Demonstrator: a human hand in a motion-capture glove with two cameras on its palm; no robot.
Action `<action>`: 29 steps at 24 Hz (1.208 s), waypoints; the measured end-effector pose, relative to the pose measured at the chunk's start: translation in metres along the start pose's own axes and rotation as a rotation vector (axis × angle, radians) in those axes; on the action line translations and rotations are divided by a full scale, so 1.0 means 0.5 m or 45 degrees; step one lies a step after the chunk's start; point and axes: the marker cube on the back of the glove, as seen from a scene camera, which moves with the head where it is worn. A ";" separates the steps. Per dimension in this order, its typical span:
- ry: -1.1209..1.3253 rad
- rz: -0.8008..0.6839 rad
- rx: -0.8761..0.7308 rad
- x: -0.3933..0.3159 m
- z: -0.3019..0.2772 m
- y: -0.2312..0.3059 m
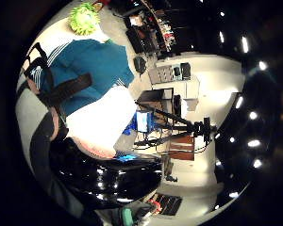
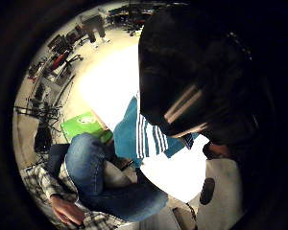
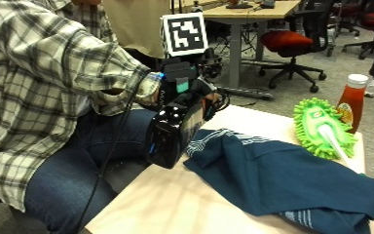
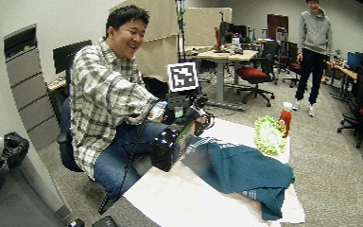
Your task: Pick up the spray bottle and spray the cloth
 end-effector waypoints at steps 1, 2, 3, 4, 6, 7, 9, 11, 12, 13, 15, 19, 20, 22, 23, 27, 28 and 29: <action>-0.001 -0.003 0.006 -0.003 -0.003 0.000; 0.002 -0.003 0.011 -0.005 -0.006 0.001; 0.006 -0.003 0.017 -0.006 -0.009 0.001; 0.007 -0.004 0.024 -0.007 -0.013 0.001; -0.005 -0.007 0.046 -0.008 -0.020 0.000; -0.019 -0.005 0.059 -0.009 -0.024 -0.001; -0.059 0.010 0.088 -0.008 -0.030 -0.003; -0.101 0.035 0.120 -0.004 -0.036 -0.005; -0.113 0.045 0.134 0.000 -0.038 -0.006; -0.116 0.051 0.146 0.004 -0.040 -0.007; -0.111 0.063 0.167 0.013 -0.044 -0.008; -0.200 0.152 0.243 0.036 -0.059 -0.011; -0.272 0.176 0.273 0.040 -0.066 -0.011; -0.459 0.220 0.347 0.047 -0.083 -0.011; -0.548 0.248 0.387 0.052 -0.089 -0.011; -0.967 0.486 0.571 0.073 -0.101 -0.013; -1.107 0.550 0.620 0.073 -0.104 -0.015; -1.236 0.596 0.664 0.073 -0.108 -0.018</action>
